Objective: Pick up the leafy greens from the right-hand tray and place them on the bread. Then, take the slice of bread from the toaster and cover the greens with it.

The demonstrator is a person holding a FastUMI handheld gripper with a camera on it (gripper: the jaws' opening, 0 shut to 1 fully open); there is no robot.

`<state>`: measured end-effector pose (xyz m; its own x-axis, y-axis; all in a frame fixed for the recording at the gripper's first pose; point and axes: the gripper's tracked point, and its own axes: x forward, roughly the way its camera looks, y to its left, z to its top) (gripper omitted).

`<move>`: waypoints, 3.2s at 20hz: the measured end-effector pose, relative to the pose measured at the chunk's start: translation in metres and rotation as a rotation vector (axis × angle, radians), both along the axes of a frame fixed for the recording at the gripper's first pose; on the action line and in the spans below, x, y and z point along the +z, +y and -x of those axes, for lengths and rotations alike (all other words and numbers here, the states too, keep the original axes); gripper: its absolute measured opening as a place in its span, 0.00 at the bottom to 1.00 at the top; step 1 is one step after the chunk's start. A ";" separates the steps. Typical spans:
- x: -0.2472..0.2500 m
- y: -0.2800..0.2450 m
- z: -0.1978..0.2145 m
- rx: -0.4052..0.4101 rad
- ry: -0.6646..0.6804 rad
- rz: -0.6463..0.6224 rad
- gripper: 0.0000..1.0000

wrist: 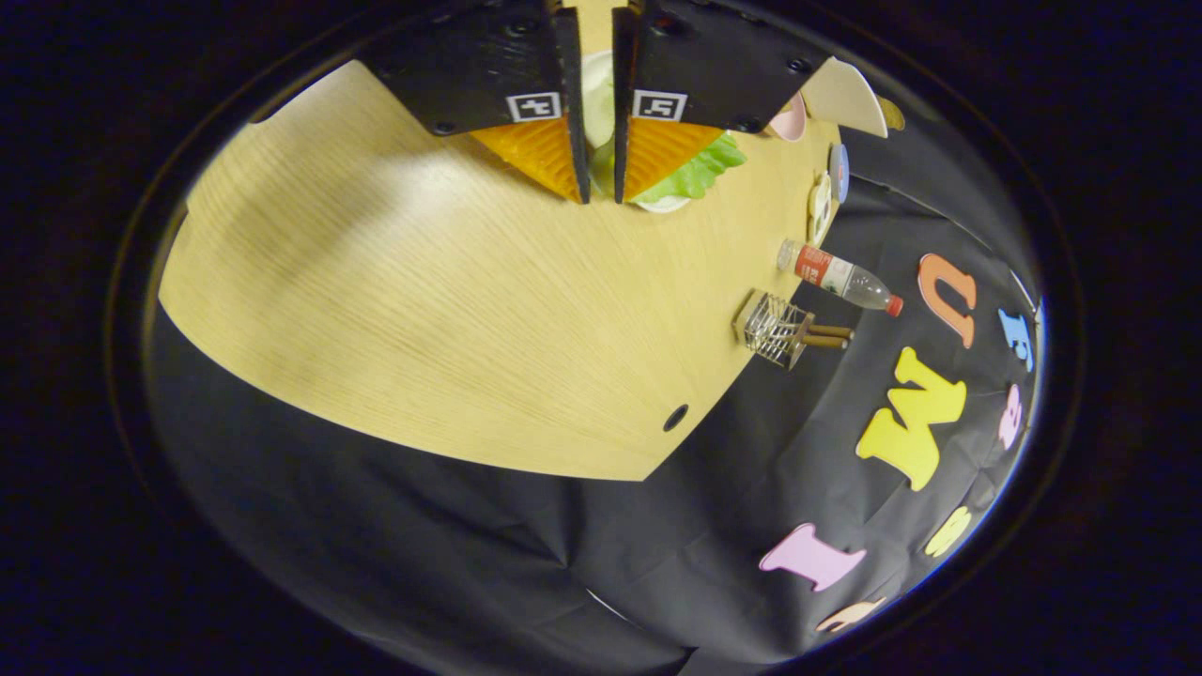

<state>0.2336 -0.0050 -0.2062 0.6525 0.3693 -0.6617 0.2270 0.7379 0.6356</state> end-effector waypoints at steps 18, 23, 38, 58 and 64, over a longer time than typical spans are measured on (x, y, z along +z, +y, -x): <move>0.128 0.049 0.036 0.060 -0.263 -0.066 0.00; 0.174 0.093 0.059 0.100 -0.338 -0.065 0.00; 0.155 0.293 0.113 0.347 -0.309 -0.165 0.00; 0.054 0.204 0.090 0.235 -0.320 0.309 0.76; 0.122 0.180 0.097 0.086 -0.573 0.497 0.96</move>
